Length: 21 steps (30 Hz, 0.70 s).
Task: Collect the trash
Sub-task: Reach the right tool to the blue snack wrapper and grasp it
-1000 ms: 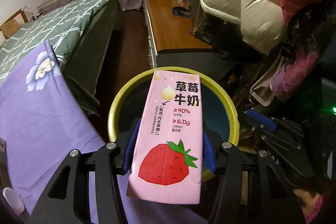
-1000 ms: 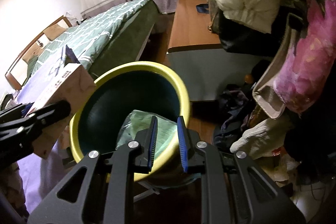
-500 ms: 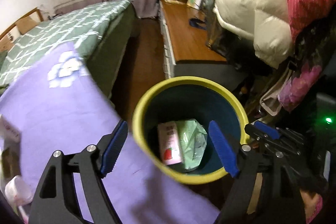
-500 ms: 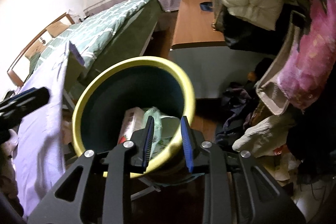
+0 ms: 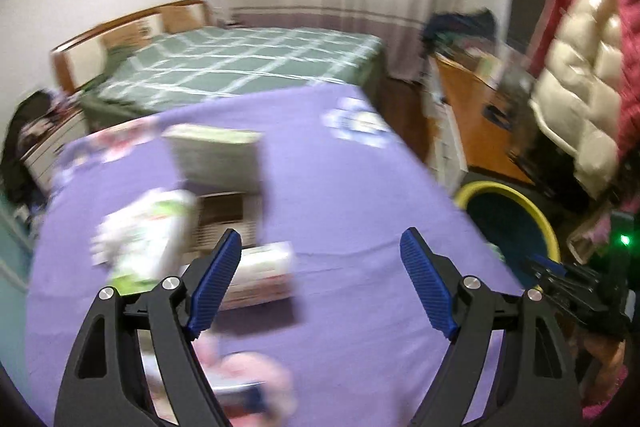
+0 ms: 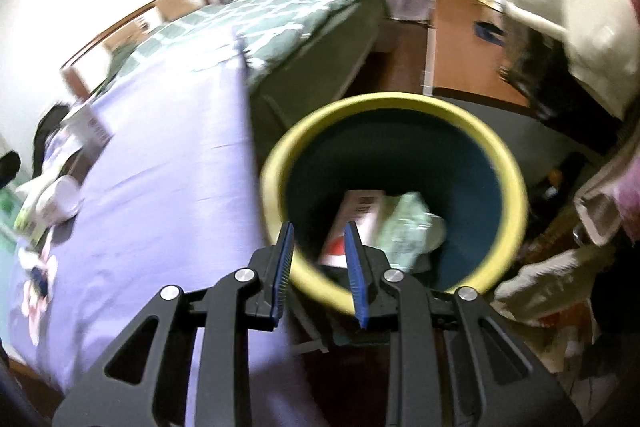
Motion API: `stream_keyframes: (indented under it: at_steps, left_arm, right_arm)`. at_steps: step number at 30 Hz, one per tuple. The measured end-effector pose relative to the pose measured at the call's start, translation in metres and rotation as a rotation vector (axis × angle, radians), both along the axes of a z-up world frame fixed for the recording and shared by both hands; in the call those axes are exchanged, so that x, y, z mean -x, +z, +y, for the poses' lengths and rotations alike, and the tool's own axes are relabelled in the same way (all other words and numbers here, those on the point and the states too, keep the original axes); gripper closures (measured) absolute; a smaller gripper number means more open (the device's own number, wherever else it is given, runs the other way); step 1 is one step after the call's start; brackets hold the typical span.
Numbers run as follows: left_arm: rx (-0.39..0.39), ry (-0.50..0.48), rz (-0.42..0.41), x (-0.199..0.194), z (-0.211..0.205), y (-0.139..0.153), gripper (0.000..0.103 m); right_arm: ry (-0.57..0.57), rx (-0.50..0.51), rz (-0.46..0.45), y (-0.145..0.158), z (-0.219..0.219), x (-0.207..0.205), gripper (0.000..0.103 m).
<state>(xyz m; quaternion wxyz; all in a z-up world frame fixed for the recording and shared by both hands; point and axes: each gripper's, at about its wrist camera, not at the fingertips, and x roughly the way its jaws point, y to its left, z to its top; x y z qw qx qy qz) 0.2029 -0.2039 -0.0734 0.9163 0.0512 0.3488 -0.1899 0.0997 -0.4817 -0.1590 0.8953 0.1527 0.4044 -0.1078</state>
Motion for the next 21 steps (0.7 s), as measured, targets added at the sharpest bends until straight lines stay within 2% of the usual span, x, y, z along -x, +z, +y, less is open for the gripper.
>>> stream_keyframes:
  at_steps: [3, 4, 12, 17, 21]
  left_arm:
    - [0.015, 0.105, -0.004, -0.006, 0.052, 0.0, 0.022]
    - [0.018, 0.14, -0.004, -0.007, 0.069, -0.001, 0.022]
    - [0.011, 0.343, -0.01, -0.008, 0.175, -0.015, 0.022]
    - [0.033, 0.402, -0.003, -0.007, 0.213, -0.02, 0.022]
    - [0.04, 0.425, -0.012, -0.002, 0.226, -0.018, 0.022]
  right_arm:
    - [0.11, 0.014, 0.002, 0.006, 0.043, -0.015, 0.077]
    - [0.123, 0.034, 0.003, 0.007, 0.053, -0.018, 0.066]
    - [0.379, 0.05, -0.029, 0.025, 0.153, -0.038, 0.066]
    - [0.538, 0.057, -0.059, 0.039, 0.21, -0.039, 0.066]
    - [0.651, 0.057, -0.062, 0.044, 0.253, -0.037, 0.066]
